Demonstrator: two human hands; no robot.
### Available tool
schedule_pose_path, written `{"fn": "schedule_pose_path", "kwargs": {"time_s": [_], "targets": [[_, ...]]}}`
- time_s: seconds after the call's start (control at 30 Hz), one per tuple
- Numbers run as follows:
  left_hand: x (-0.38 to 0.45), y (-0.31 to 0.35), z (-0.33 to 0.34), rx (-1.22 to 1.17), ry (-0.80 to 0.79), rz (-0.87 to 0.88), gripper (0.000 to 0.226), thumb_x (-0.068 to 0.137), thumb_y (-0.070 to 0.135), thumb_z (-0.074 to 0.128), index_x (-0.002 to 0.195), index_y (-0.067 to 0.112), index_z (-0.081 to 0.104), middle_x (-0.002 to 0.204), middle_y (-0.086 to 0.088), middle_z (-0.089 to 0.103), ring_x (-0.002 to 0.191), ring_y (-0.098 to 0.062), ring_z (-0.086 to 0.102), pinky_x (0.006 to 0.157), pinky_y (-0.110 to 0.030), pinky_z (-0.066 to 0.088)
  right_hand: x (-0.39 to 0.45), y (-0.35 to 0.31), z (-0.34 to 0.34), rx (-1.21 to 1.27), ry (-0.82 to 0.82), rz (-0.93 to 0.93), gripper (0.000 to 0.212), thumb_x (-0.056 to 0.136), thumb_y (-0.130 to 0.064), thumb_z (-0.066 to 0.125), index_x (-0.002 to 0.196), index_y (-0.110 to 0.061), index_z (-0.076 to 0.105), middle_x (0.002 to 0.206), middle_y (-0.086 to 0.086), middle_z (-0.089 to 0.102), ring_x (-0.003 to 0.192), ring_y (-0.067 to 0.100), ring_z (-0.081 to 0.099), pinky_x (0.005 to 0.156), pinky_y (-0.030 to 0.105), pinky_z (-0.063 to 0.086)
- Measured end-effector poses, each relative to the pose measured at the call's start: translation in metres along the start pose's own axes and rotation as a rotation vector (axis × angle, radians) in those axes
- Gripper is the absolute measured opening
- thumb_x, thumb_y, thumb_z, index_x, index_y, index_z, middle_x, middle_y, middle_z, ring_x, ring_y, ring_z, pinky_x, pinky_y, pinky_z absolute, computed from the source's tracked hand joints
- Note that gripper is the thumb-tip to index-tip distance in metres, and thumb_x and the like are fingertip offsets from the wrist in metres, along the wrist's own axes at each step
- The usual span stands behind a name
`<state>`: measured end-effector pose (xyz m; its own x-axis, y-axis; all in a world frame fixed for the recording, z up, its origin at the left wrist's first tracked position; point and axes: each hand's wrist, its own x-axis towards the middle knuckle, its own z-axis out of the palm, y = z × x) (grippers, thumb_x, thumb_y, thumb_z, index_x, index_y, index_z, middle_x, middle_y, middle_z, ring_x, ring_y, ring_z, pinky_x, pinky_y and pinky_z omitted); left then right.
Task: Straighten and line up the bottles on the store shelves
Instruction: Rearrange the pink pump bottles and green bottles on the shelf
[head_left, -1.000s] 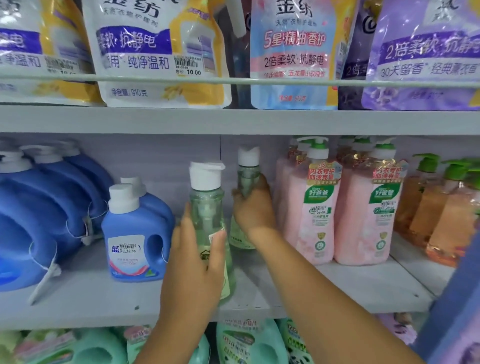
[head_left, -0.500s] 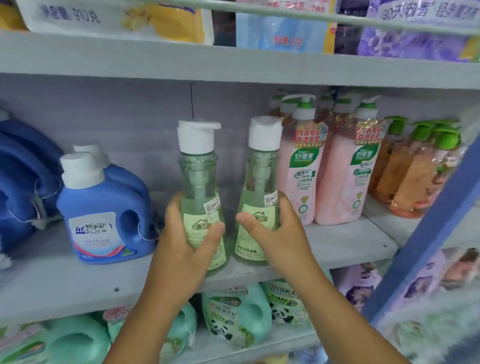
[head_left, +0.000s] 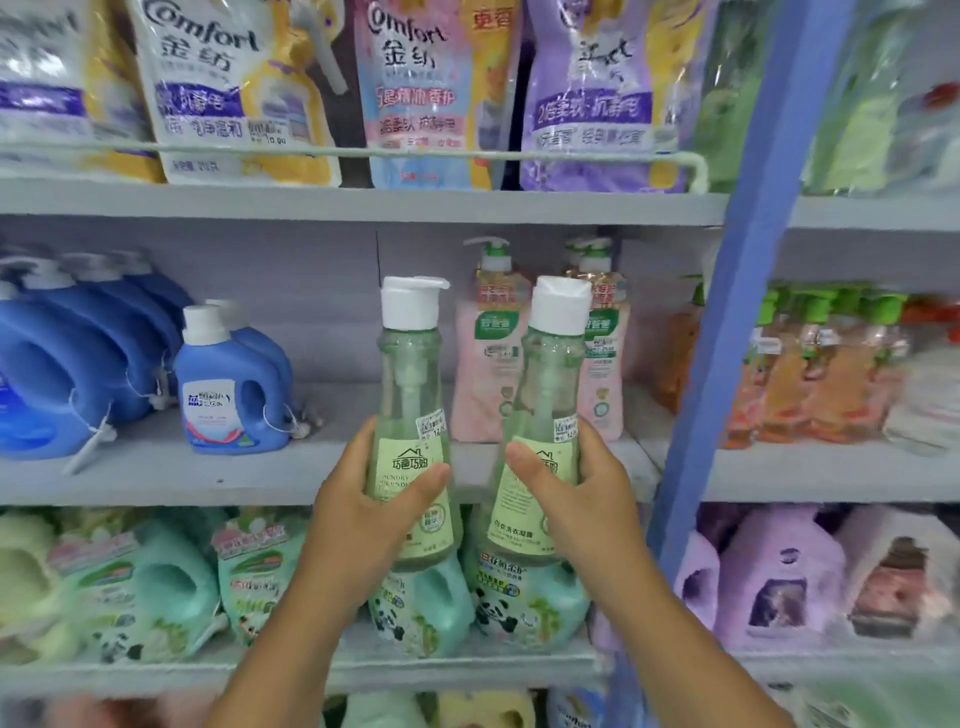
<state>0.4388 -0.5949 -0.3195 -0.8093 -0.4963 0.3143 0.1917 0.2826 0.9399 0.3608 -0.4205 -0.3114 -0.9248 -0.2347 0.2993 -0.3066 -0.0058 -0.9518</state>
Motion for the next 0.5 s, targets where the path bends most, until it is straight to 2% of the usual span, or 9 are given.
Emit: {"fn": "schedule_pose_path", "kwargs": {"time_s": [0.1, 0.13, 0.23, 0.3, 0.4, 0.5], "targets": [[-0.041, 0.031, 0.039, -0.041, 0.036, 0.024, 0.039, 0.081, 0.031, 0.079, 0.114, 0.045, 0.062, 0.098, 0.016, 0.078, 0.086, -0.005, 0.075, 0.065, -0.023, 0.058, -0.025, -0.014, -0.062, 0.009, -0.007, -0.022, 0.057, 0.069, -0.063, 0.083, 0.116, -0.034, 0.066, 0.104, -0.014, 0.077, 0.098, 0.007, 0.073, 0.090, 0.043, 0.059], [-0.053, 0.043, 0.053, -0.045, 0.039, 0.033, 0.039, 0.081, 0.031, 0.079, 0.113, 0.046, 0.062, 0.099, 0.016, 0.078, 0.086, -0.005, 0.075, 0.068, -0.026, 0.058, -0.033, -0.020, -0.082, 0.015, -0.015, -0.030, 0.055, 0.069, -0.060, 0.082, 0.114, -0.033, 0.067, 0.102, -0.013, 0.077, 0.096, 0.006, 0.073, 0.085, 0.040, 0.059], [-0.080, 0.084, 0.096, -0.036, 0.017, 0.090, 0.039, 0.081, 0.033, 0.080, 0.111, 0.049, 0.062, 0.096, 0.021, 0.077, 0.085, -0.001, 0.074, 0.073, -0.030, 0.058, -0.052, -0.041, -0.141, 0.084, -0.027, -0.051, 0.030, 0.082, -0.036, 0.079, 0.109, -0.033, 0.068, 0.097, -0.014, 0.078, 0.089, 0.004, 0.074, 0.072, 0.029, 0.056], [-0.094, 0.113, 0.123, -0.025, -0.015, 0.142, 0.043, 0.082, 0.034, 0.081, 0.117, 0.048, 0.060, 0.095, 0.024, 0.076, 0.083, 0.002, 0.073, 0.070, -0.025, 0.058, -0.061, -0.057, -0.174, 0.114, -0.024, -0.070, 0.025, 0.085, -0.029, 0.077, 0.108, -0.031, 0.068, 0.095, -0.012, 0.079, 0.086, 0.005, 0.075, 0.066, 0.024, 0.057], [-0.106, 0.155, 0.159, -0.059, -0.056, 0.213, 0.039, 0.083, 0.031, 0.080, 0.114, 0.046, 0.062, 0.096, 0.024, 0.076, 0.083, 0.003, 0.073, 0.061, -0.012, 0.053, -0.067, -0.087, -0.221, 0.110, 0.003, -0.109, 0.033, 0.079, -0.037, 0.077, 0.110, -0.031, 0.069, 0.100, -0.010, 0.079, 0.091, 0.009, 0.076, 0.074, 0.029, 0.061], [-0.103, 0.191, 0.191, -0.104, -0.122, 0.271, 0.043, 0.083, 0.030, 0.079, 0.122, 0.039, 0.063, 0.100, 0.017, 0.078, 0.087, -0.004, 0.075, 0.063, -0.016, 0.056, -0.067, -0.115, -0.267, 0.105, 0.051, -0.166, 0.037, 0.074, -0.044, 0.076, 0.109, -0.031, 0.069, 0.099, -0.009, 0.079, 0.089, 0.010, 0.076, 0.072, 0.029, 0.061]]}}
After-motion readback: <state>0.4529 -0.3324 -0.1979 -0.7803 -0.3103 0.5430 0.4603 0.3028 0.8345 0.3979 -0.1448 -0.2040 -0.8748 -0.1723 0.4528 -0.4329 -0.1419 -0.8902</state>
